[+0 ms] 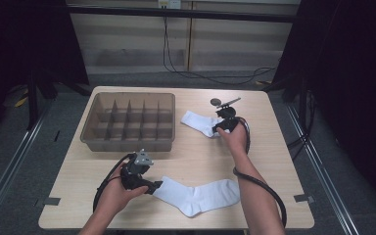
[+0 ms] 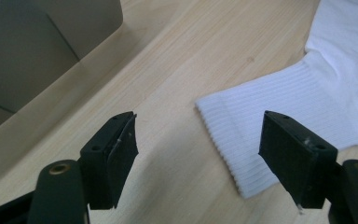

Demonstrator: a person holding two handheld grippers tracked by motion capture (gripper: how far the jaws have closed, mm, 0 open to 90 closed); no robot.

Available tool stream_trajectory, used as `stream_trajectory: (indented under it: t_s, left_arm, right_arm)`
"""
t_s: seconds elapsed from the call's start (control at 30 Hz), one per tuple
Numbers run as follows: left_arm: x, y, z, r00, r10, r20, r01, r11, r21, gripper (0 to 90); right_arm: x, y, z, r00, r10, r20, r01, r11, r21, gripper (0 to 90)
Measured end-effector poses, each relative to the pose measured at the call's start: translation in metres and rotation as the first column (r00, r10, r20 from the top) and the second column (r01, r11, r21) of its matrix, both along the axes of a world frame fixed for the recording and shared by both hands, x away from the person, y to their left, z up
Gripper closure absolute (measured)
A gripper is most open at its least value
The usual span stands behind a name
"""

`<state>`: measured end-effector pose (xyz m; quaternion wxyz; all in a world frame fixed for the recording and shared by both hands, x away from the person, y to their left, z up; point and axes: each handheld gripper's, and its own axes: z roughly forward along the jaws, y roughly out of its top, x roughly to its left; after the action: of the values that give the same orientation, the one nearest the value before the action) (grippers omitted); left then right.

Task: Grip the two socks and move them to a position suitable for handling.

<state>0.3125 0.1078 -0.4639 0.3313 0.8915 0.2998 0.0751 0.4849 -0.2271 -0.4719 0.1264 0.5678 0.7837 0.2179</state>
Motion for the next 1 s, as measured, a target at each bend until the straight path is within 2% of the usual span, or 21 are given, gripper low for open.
stream_trajectory:
  t_s: [0.03,0.13,0.17,0.33,0.4,0.47,0.53,0.57,0.6,0.67,0.7,0.73,0.77,0.8,0.83,0.93,1.0]
  left_arm:
    - [0.000,0.000,0.000,1.0000,-0.003,-0.002,0.003,1.0000,-0.002,27.4]
    - [-0.001,0.000,0.000,1.0000,-0.008,-0.003,0.008,1.0000,-0.002,27.4]
    - [-0.003,0.000,0.001,1.0000,-0.005,-0.003,0.005,1.0000,-0.005,27.4]
    - [-0.001,0.001,-0.001,1.0000,-0.007,0.003,0.007,1.0000,0.001,27.4]
    - [-0.001,0.002,-0.001,1.0000,0.000,0.003,0.000,1.0000,-0.007,27.4]
    - [-0.001,0.002,-0.001,1.0000,-0.001,0.002,0.001,1.0000,0.003,27.4]
    - [-0.001,0.000,-0.002,1.0000,-0.007,0.003,0.007,1.0000,0.004,27.4]
    - [-0.001,0.000,-0.002,1.0000,-0.007,0.003,0.007,1.0000,0.004,27.4]
    - [-0.002,-0.003,-0.003,0.9999,-0.014,-0.002,0.014,0.9998,0.016,27.4]
    - [-0.003,-0.006,-0.004,0.9999,-0.013,-0.001,0.013,0.9998,0.016,27.4]
    - [-0.003,-0.007,-0.004,0.9999,-0.017,-0.003,0.017,0.9997,0.015,27.4]
    - [-0.003,-0.007,-0.004,0.9998,-0.018,0.001,0.018,0.9996,0.020,27.4]
    - [-0.003,-0.008,-0.005,0.9999,-0.016,-0.005,0.017,0.9997,0.020,27.4]
    - [-0.003,-0.008,-0.005,0.9998,-0.016,-0.007,0.016,0.9996,0.021,27.4]
    - [-0.003,-0.008,-0.006,0.9998,-0.019,-0.005,0.019,0.9995,0.027,27.4]
    - [-0.002,-0.008,-0.006,0.9998,-0.020,-0.005,0.020,0.9993,0.030,27.4]
    - [-0.001,-0.007,-0.008,0.9999,-0.013,-0.010,0.013,0.9996,0.025,27.4]
  right_arm:
    - [0.001,0.002,-0.004,0.9999,0.011,0.001,-0.011,0.9998,-0.017,67.9]
    - [0.000,0.005,-0.008,0.9998,0.008,0.020,-0.007,0.9999,-0.009,71.9]
    - [0.001,0.007,-0.009,0.9996,0.019,0.021,-0.019,0.9998,-0.007,88.3]
    - [-0.003,0.011,-0.005,0.9986,0.049,-0.019,-0.050,0.9983,-0.029,89.1]
    - [-0.014,0.011,0.002,0.9964,0.079,-0.033,-0.079,0.9969,-0.001,89.1]
    - [-0.028,0.009,0.007,0.9925,0.119,-0.026,-0.119,0.9928,-0.009,89.1]
    - [-0.045,0.005,0.010,0.9897,0.140,-0.031,-0.139,0.9899,0.030,89.1]
    - [-0.053,0.003,0.010,0.9874,0.155,-0.031,-0.155,0.9878,0.020,89.0]
    - [-0.062,0.000,0.012,0.9855,0.166,-0.034,-0.166,0.9860,0.009,89.0]
    - [-0.076,-0.006,0.012,0.9826,0.176,-0.058,-0.174,0.9839,0.039,87.4]
    - [-0.082,-0.010,0.013,0.9832,0.168,-0.073,-0.165,0.9854,0.041,81.2]
    - [-0.085,-0.012,0.015,0.9883,0.142,-0.054,-0.141,0.9895,0.032,75.2]
    - [-0.087,-0.013,0.019,0.9883,0.151,-0.022,-0.150,0.9883,0.025,70.2]
    - [-0.087,-0.013,0.023,0.9874,0.158,0.007,-0.158,0.9873,0.017,65.4]
    - [-0.086,-0.011,0.026,0.9862,0.163,0.028,-0.163,0.9865,0.013,65.7]
    - [-0.077,0.001,0.027,0.9804,0.191,0.049,-0.192,0.9809,0.029,65.7]
    - [-0.069,0.012,0.020,0.9746,0.218,0.050,-0.221,0.9742,0.048,65.3]
